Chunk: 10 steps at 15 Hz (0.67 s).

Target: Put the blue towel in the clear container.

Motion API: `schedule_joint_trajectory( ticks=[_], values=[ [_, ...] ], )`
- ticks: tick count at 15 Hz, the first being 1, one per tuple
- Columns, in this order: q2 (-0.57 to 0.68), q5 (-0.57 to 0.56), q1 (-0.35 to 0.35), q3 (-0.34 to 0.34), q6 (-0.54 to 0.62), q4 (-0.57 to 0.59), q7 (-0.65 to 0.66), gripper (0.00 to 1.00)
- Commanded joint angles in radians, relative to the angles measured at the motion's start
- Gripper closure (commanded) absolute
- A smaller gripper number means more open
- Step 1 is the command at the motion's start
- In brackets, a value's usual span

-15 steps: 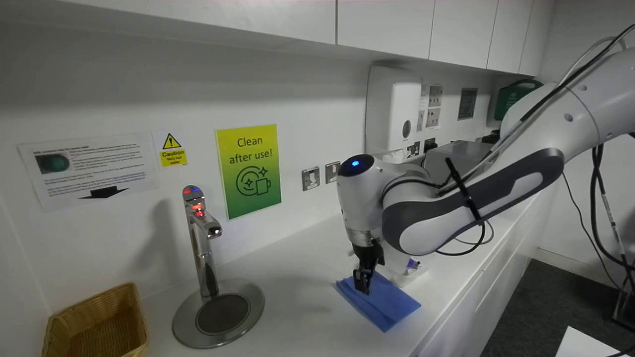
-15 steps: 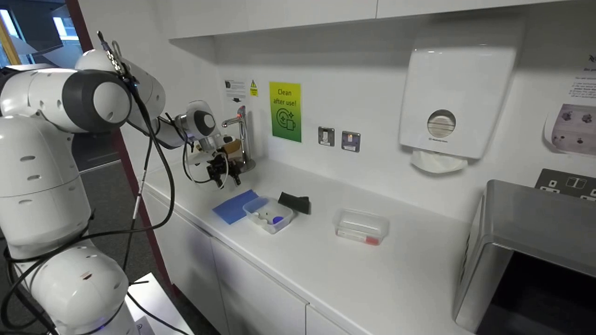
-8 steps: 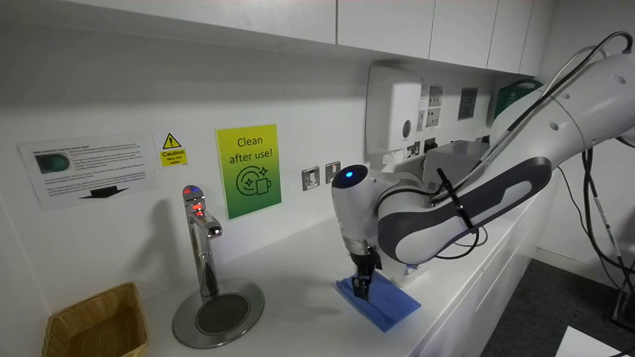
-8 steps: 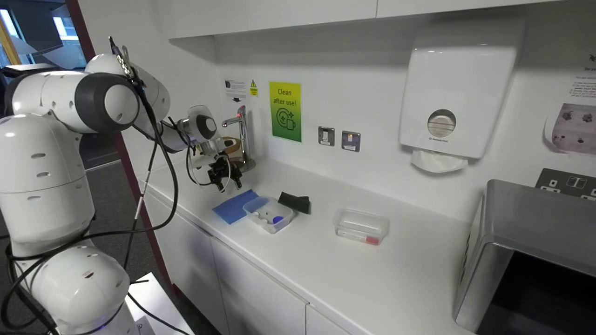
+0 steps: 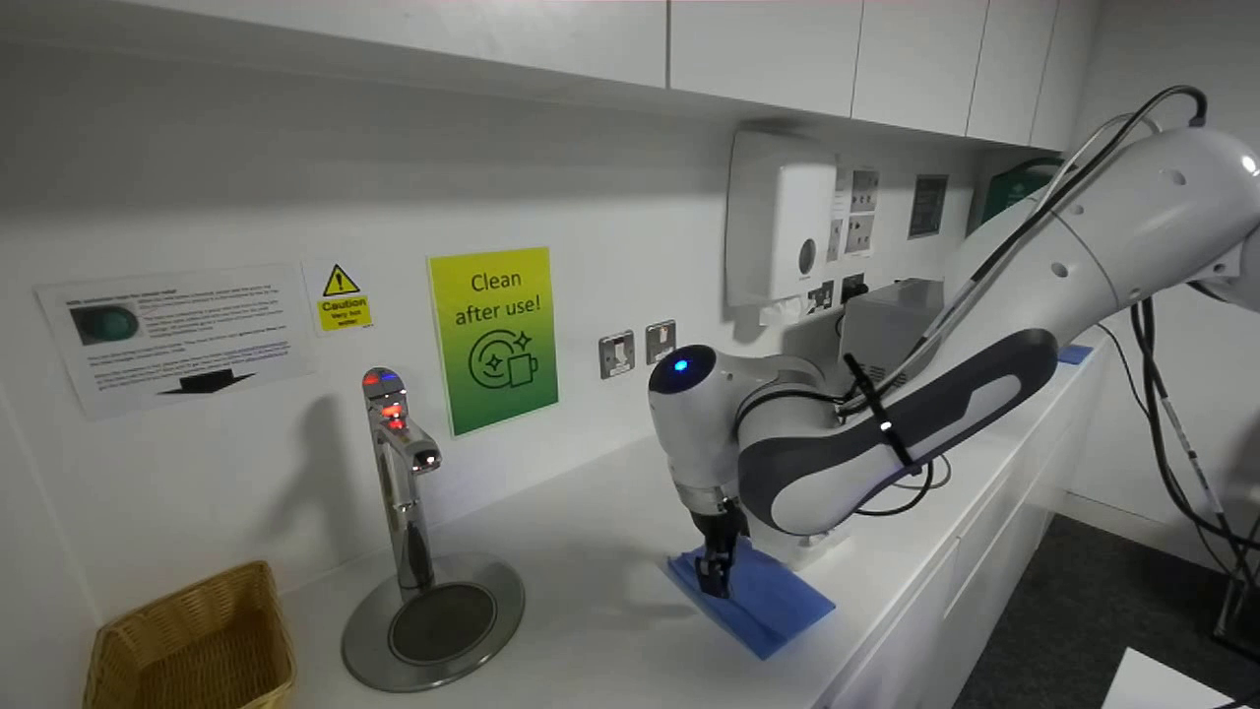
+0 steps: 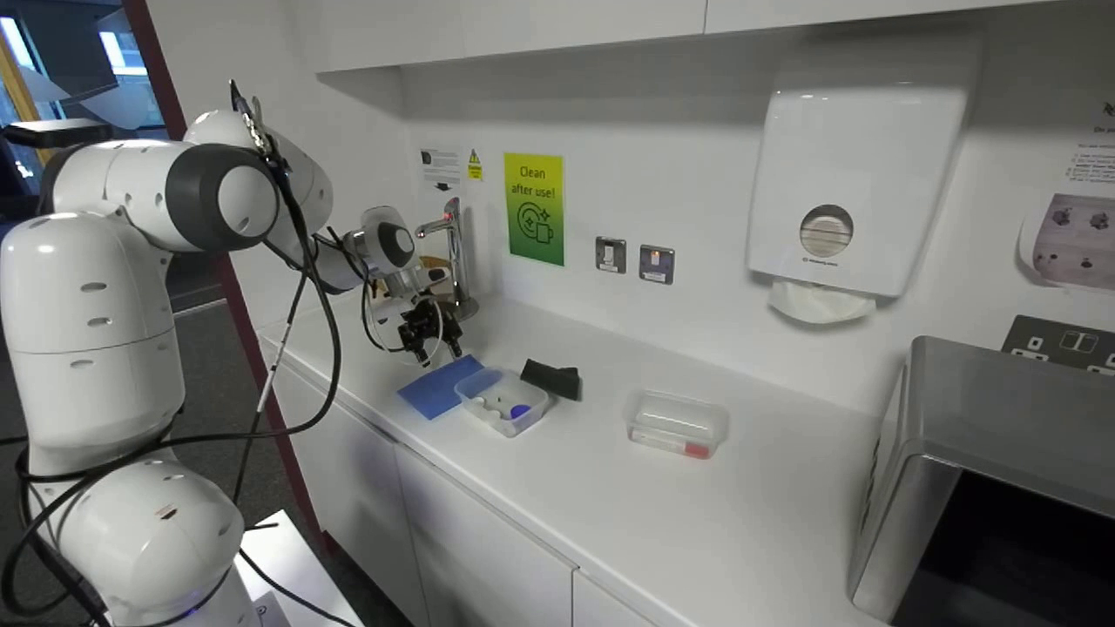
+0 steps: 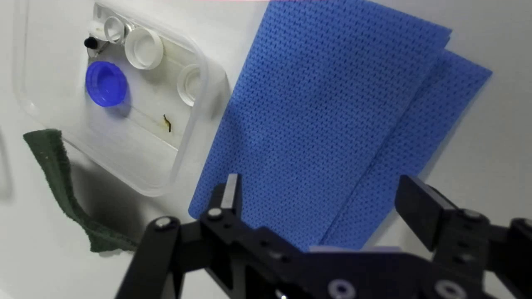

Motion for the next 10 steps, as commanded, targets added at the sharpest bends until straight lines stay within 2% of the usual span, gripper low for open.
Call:
schedule_joint_trajectory(
  ticks=[1,6,10],
  values=[
    [0.043,-0.014,0.021,-0.03,0.023,0.031,-0.007,0.0],
    [0.042,-0.006,0.034,-0.034,0.11,0.034,-0.001,0.0],
    [0.042,0.004,0.048,-0.033,0.133,0.045,-0.005,0.0]
  ],
)
